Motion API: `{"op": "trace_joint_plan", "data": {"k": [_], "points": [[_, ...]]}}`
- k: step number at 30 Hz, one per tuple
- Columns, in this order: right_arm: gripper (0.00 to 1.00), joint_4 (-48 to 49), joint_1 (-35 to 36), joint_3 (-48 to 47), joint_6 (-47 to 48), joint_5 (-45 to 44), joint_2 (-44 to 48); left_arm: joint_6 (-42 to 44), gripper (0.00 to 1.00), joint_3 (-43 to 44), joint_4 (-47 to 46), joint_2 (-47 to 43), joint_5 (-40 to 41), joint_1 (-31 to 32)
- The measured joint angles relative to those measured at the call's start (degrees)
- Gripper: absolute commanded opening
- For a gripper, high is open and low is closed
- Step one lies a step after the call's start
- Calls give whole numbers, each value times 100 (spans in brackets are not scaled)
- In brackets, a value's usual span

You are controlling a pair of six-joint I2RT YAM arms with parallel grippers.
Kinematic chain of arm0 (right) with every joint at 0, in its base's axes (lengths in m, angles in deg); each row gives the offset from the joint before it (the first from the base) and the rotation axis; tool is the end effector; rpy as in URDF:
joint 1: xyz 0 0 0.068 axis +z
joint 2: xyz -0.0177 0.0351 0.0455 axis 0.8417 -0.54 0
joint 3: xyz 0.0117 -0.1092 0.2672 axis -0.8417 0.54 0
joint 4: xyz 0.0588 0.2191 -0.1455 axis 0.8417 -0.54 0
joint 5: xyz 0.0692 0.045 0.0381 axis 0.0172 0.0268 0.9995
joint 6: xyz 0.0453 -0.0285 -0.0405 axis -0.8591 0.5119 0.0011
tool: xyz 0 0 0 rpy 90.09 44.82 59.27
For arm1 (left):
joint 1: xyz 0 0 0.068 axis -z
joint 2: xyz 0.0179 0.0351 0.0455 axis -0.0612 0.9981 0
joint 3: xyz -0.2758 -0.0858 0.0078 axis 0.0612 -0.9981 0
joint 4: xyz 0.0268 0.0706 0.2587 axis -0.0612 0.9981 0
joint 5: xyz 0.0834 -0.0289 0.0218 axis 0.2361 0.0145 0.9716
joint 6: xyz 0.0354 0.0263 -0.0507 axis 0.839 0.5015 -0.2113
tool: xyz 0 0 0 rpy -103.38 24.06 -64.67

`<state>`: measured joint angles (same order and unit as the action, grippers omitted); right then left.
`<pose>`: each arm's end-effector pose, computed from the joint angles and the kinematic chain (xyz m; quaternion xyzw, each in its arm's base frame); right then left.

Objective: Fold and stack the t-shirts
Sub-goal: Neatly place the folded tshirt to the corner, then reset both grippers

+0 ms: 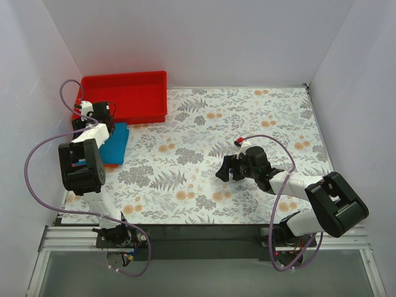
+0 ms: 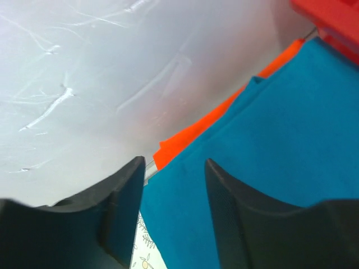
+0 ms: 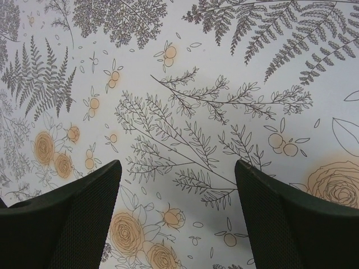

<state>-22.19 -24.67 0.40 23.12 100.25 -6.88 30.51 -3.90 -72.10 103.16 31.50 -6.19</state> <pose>0.2221 0.1556 0.1517 -0.1179 0.8602 0.3120 0.3857 0.3838 0.1119 0.2025 -0.5056 0.6649 0.3546 0.4201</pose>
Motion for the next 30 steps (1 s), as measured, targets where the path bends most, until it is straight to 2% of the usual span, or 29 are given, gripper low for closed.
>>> {"op": "trace_joint_plan", "data": {"k": [2,4,7,12,16,21,26,30], "points": [[90,-7,0,0,2,22,0,-116,55,61,35,-13,79,-24],[94,-31,0,0,-13,48,28,-330,56,125,179,-46,83,-35],[95,-160,-2,0,-4,61,149,-874,56,295,682,-162,-184,-37],[98,-664,-4,-149,20,-24,507,-1703,86,195,1320,-964,-1294,-26],[98,-1248,-20,-522,101,-348,837,-2048,89,-225,1405,-2374,-2433,118],[98,-2334,-74,-1064,249,-1110,1554,-2159,90,-643,1390,-4258,-3563,765],[98,-3462,-81,-1613,398,-2068,2568,-2162,91,-748,1829,-5751,-4096,1250],[98,-4140,-90,-1965,579,-2693,3534,-2232,91,-398,2693,-6564,-4061,1585]]}}
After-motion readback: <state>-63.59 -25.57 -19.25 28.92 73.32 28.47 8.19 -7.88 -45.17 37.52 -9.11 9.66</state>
